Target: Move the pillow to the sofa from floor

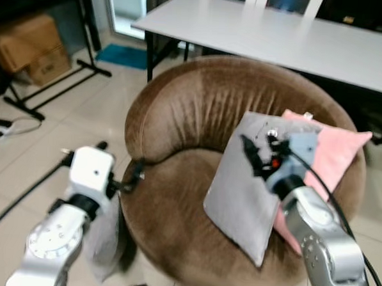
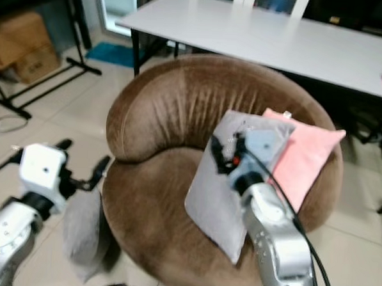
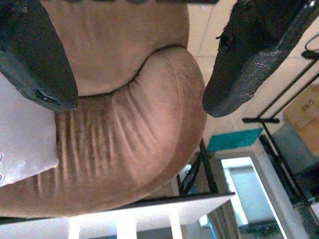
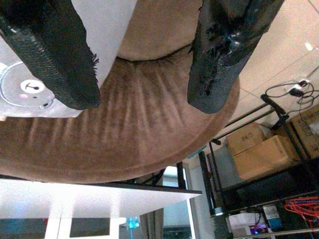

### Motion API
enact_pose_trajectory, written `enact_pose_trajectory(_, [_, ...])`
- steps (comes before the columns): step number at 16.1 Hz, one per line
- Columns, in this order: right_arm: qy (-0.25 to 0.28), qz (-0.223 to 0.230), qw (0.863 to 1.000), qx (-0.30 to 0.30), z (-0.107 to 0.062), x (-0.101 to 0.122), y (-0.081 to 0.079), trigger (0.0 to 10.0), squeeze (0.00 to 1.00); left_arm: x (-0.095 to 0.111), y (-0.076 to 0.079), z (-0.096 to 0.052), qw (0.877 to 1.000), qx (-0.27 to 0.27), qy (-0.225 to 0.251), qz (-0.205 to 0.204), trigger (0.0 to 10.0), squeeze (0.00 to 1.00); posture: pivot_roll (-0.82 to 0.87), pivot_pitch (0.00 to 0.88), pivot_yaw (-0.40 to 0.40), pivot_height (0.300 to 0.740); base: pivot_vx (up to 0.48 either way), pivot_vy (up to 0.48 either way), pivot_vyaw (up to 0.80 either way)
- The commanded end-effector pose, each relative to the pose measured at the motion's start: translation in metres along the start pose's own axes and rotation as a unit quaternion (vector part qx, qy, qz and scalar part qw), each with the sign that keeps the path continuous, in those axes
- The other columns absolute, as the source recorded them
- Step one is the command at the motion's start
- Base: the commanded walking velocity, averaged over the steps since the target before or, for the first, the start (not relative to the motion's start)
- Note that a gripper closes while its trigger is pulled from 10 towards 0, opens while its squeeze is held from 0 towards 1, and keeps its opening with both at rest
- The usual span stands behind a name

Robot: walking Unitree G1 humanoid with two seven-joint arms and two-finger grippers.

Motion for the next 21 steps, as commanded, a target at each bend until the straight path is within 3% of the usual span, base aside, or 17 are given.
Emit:
enact_pose_trajectory(1, [-0.013,-0.017,1.000,-0.017,-0.004,-0.003,0.010,10.0,0.00,0.000,0.004,0.000,1.000,-0.005,0.001,-0.001,10.0,0.05,-0.02,0.060,-0.015,0.740,0.000,0.420,0.00])
enact_pose_trajectory(11, [-0.027,-0.029,0.999,-0.010,-0.008,-0.010,0.009,10.0,0.00,0.001,0.004,0.001,1.000,0.000,0.004,-0.002,10.0,0.05,-0.02,0.035,-0.018,0.740,0.000,0.416,0.00])
enact_pose_trajectory(13, [-0.034,-0.035,0.998,-0.029,-0.010,-0.014,0.014,10.0,0.00,0.006,-0.004,0.004,0.999,0.029,0.017,-0.016,10.0,0.05,-0.02,0.032,-0.015,0.740,0.000,0.266,0.49])
enact_pose_trajectory(15, [-0.036,-0.020,0.999,-0.026,-0.011,-0.018,0.011,10.0,0.00,0.012,-0.014,0.006,0.998,0.056,0.030,0.012,10.0,0.05,-0.02,0.034,-0.010,0.740,0.000,0.000,0.80])
enact_pose_trajectory(21, [-0.033,-0.011,0.999,-0.031,-0.009,-0.014,0.005,10.0,0.00,0.018,-0.014,0.006,0.997,0.053,0.046,0.011,10.0,0.09,-0.02,0.049,0.000,0.740,0.000,0.000,0.80])
Point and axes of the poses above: a point about 5 cm out from each wrist's last joint towards the gripper, its own z axis pointing out of the wrist towards the gripper, its own x axis along the axis of the wrist's last joint, y = z × x, the point moved 6 cm from there along z, pointing out of the wrist towards the gripper, and after that the axes turned 5 degrees about -z, right-handed, at the moved point
